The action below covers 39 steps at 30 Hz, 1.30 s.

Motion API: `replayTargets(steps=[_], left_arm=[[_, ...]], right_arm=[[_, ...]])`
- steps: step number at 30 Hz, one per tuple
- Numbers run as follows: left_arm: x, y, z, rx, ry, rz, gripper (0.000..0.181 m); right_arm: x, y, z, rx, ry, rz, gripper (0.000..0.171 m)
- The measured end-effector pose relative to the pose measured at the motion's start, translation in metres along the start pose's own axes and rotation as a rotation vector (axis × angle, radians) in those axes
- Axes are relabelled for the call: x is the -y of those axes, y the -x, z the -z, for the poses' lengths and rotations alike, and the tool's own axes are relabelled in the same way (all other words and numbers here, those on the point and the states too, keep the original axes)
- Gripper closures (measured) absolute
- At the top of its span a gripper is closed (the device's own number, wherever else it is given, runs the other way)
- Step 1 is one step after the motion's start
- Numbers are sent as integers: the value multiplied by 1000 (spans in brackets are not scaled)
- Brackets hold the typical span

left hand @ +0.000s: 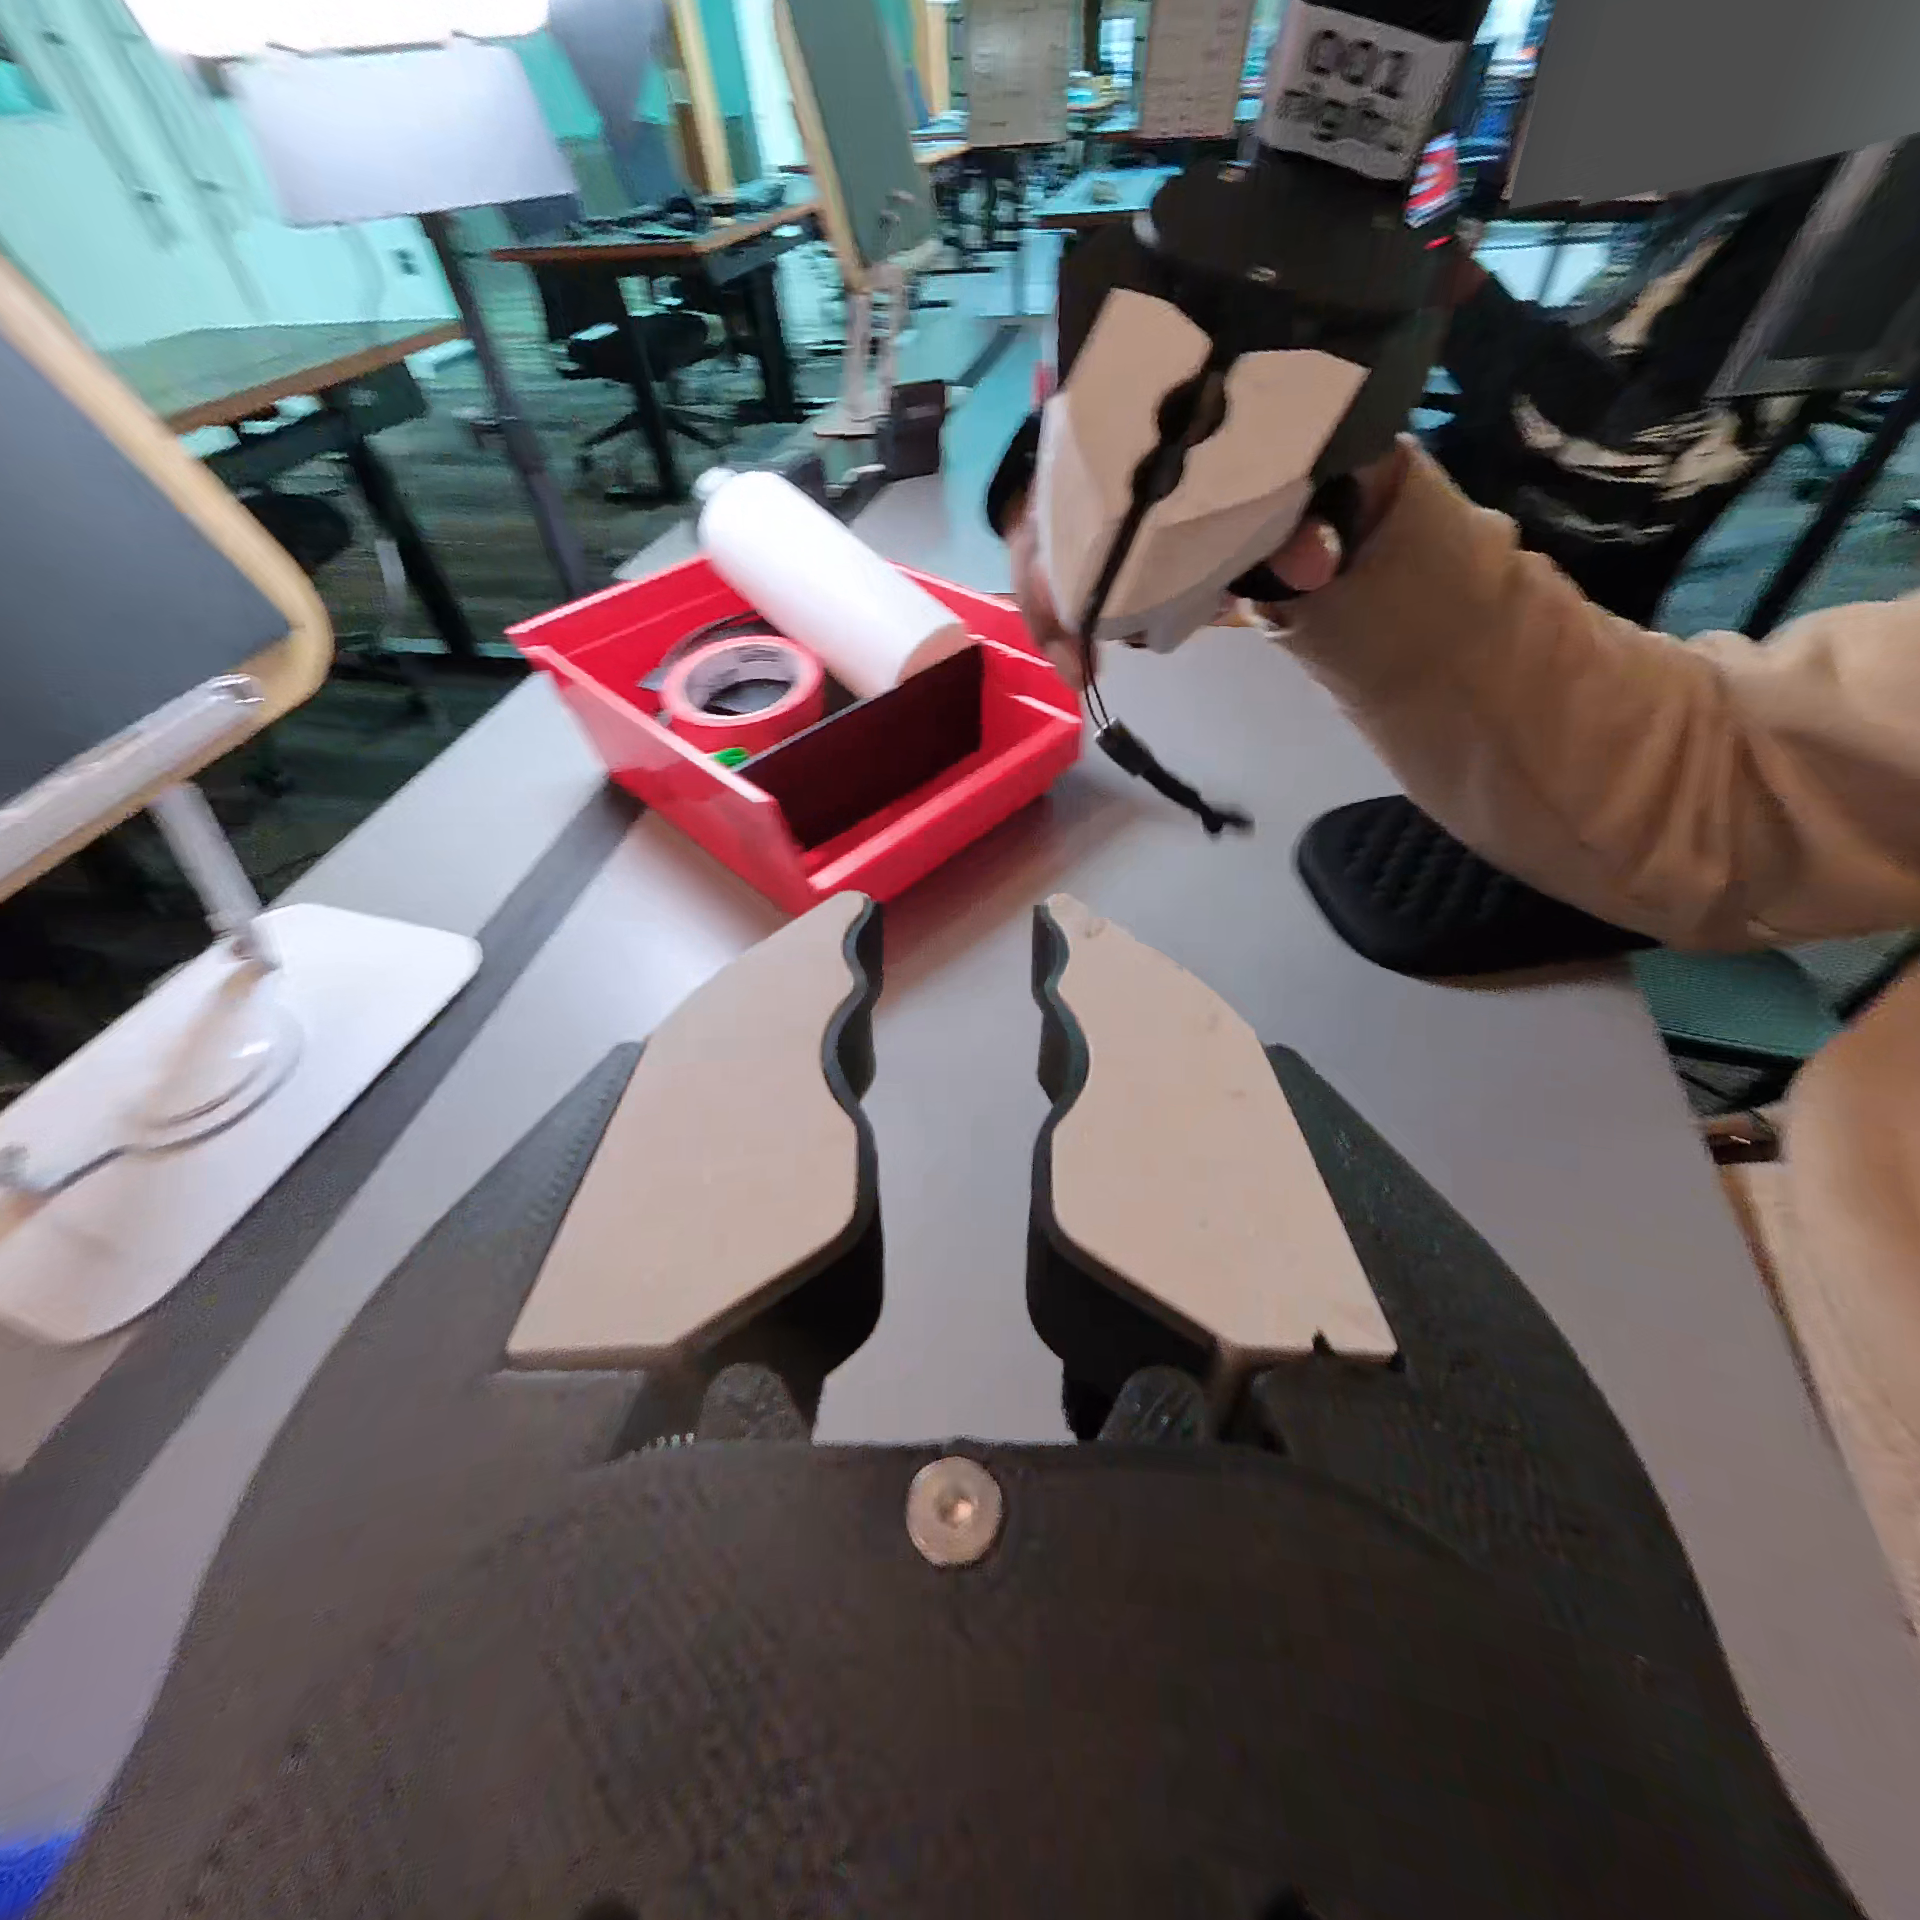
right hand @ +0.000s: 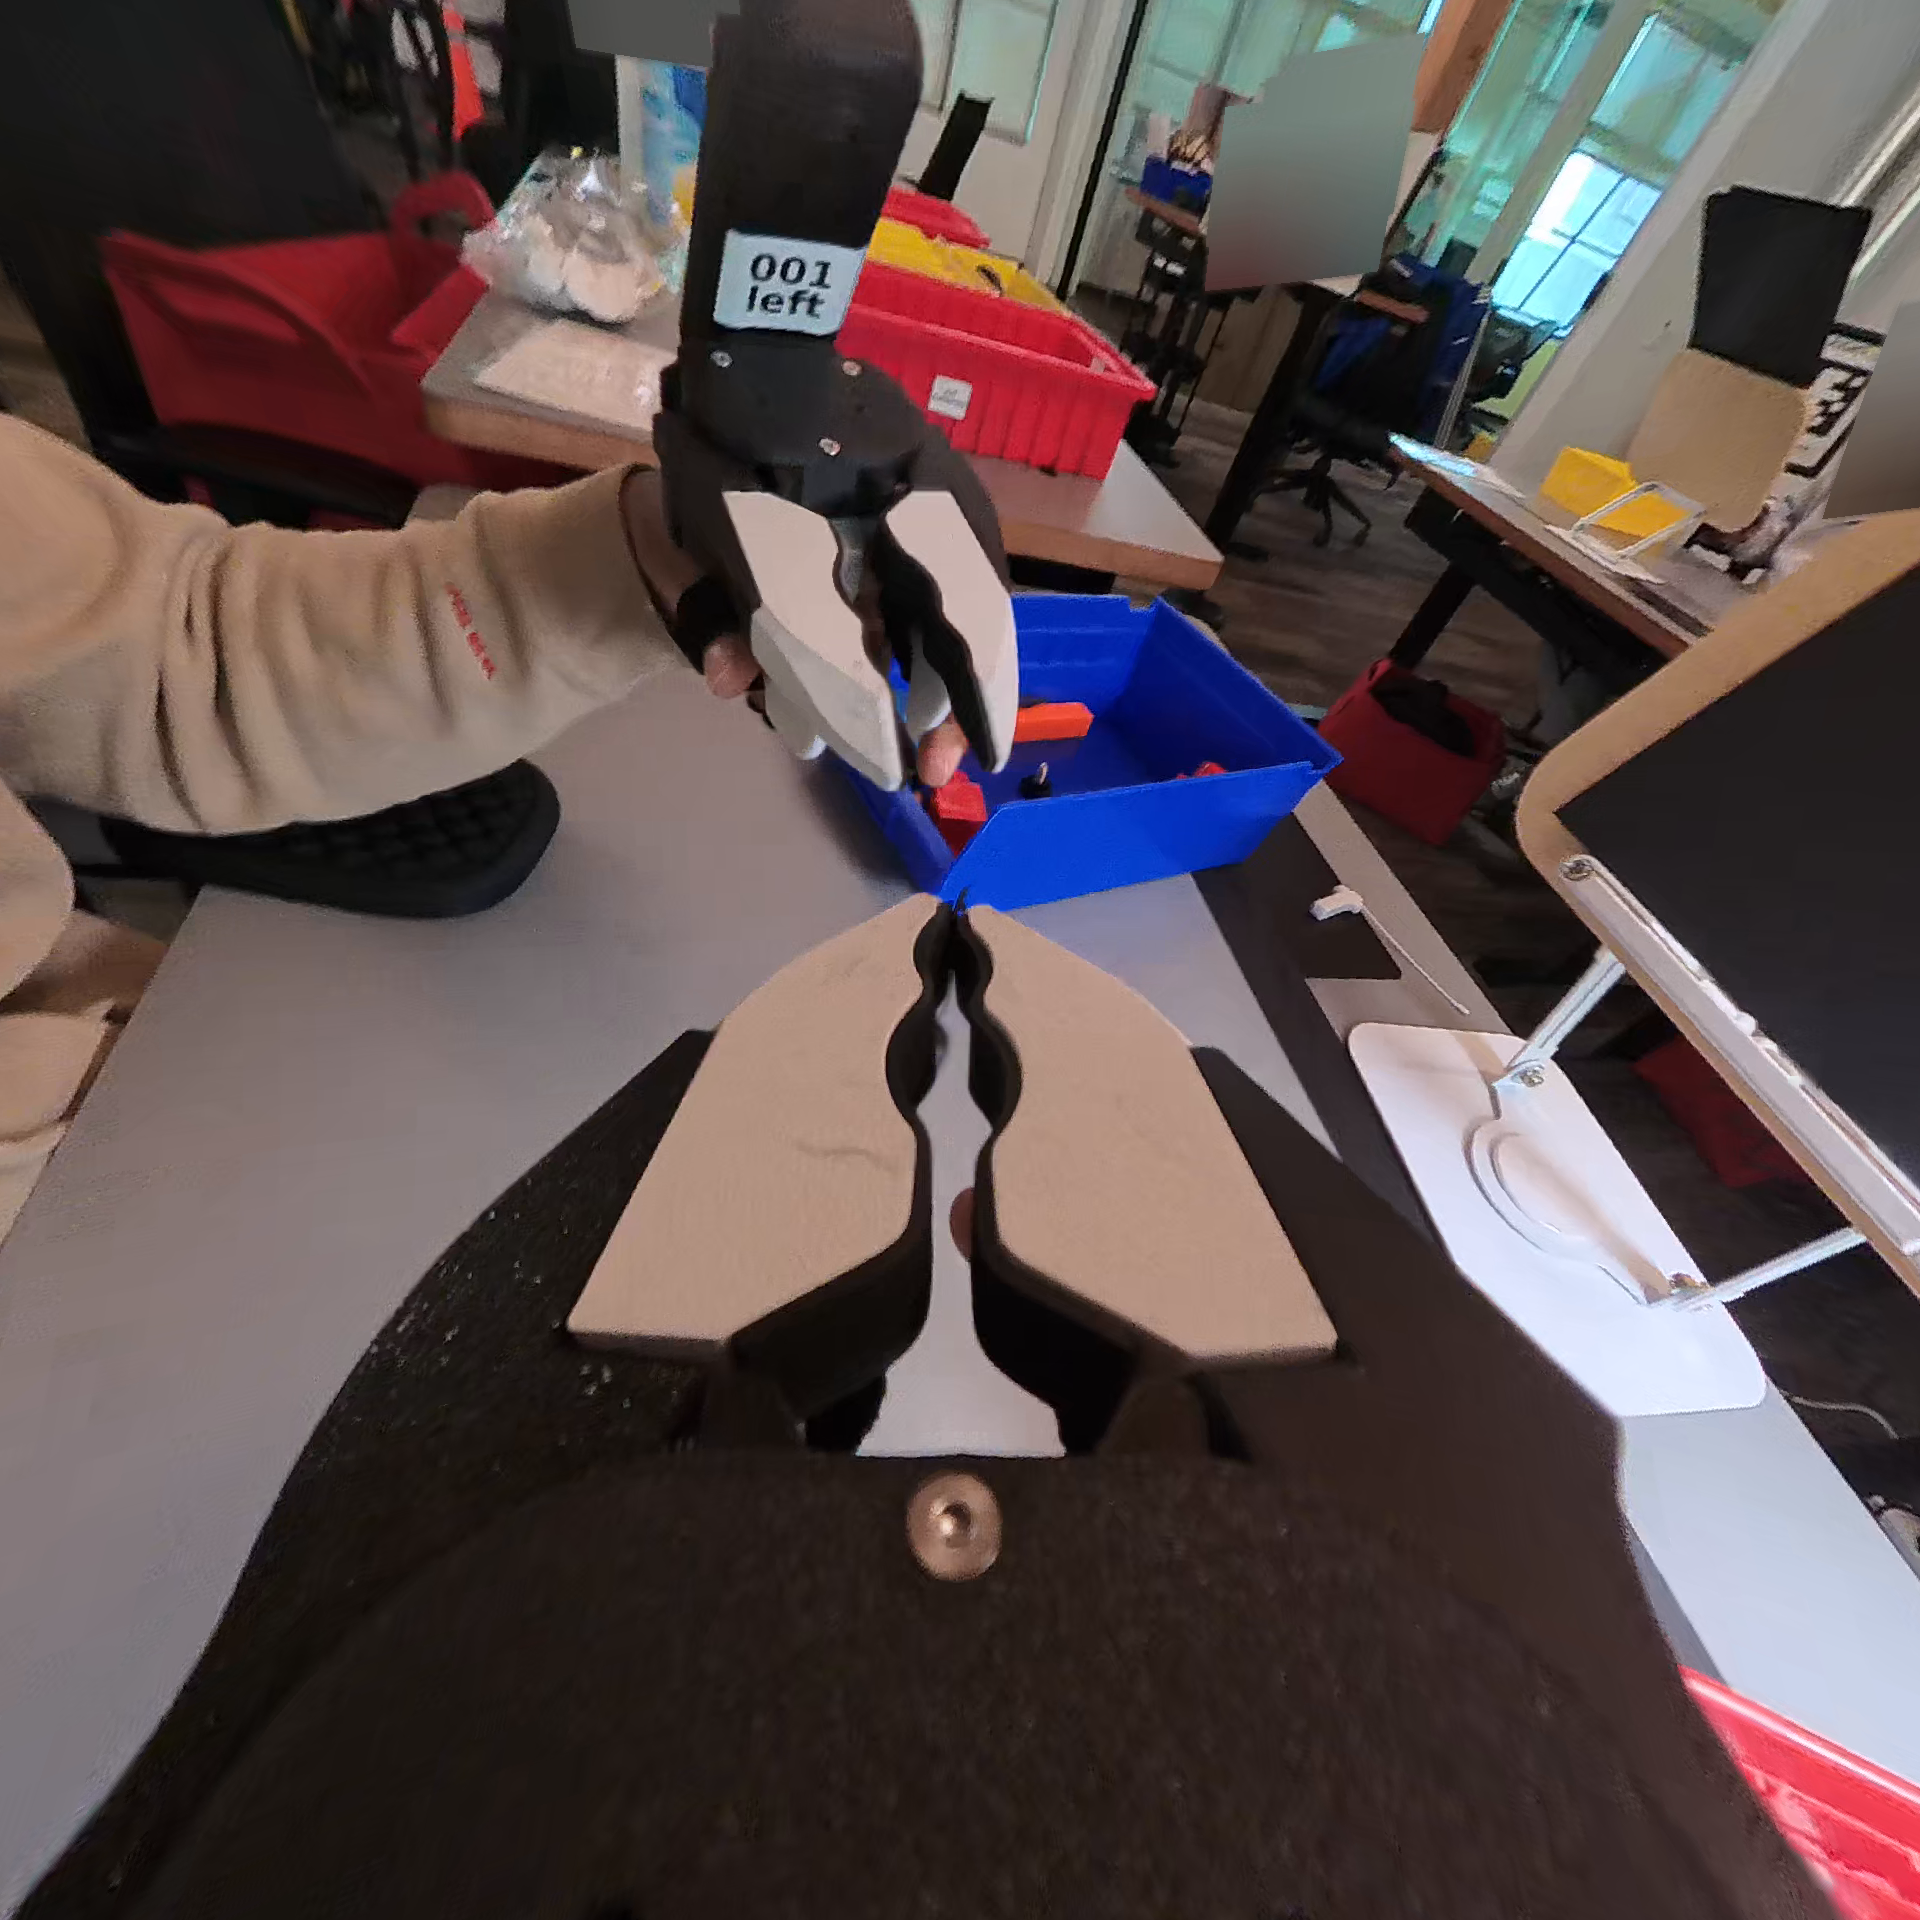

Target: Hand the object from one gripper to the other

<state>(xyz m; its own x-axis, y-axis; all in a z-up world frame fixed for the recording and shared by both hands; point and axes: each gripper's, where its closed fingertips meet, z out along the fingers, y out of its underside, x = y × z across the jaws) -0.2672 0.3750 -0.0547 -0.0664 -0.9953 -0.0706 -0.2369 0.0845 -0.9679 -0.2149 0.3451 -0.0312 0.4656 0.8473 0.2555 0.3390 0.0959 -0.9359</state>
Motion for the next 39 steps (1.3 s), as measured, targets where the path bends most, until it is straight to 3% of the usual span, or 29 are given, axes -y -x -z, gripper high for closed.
replayTargets(steps=[6, 8, 9, 14, 18, 23, 26, 30, 34, 37, 39], left_arm=[[-3, -56, -32, -280, -33, 21, 140], [-5, -64, -38, -318, -35, 31, 154], [-9, -62, -42, -302, -13, 20, 170], [3, -48, -35, -228, -48, 49, 170], [26, -31, -18, -191, -190, 145, 170], [33, -28, -13, -223, -243, 215, 170], [30, -32, -17, -236, -222, 210, 171], [35, -32, -11, -247, -245, 232, 171], [33, -27, -2, -246, -247, 215, 154], [21, -29, -10, -245, -179, 183, 159], [17, -32, -18, -228, -156, 156, 177]], right_arm=[[10, 30, -9, 142, -32, 4, 171], [12, 36, -13, 176, -46, -4, 171], [13, 39, -14, 194, -55, -9, 171], [26, 18, -13, 90, -165, -53, 170], [27, 2, -6, 115, -268, -216, 147], [-3, 25, -41, 270, -170, -269, 149], [1, 35, -57, 301, -209, -287, 164], [8, 33, -57, 305, -283, -306, 168], [16, 23, -46, 286, -341, -329, 168], [20, 17, -39, 267, -364, -343, 168], [21, 18, -41, 265, -362, -346, 168]])
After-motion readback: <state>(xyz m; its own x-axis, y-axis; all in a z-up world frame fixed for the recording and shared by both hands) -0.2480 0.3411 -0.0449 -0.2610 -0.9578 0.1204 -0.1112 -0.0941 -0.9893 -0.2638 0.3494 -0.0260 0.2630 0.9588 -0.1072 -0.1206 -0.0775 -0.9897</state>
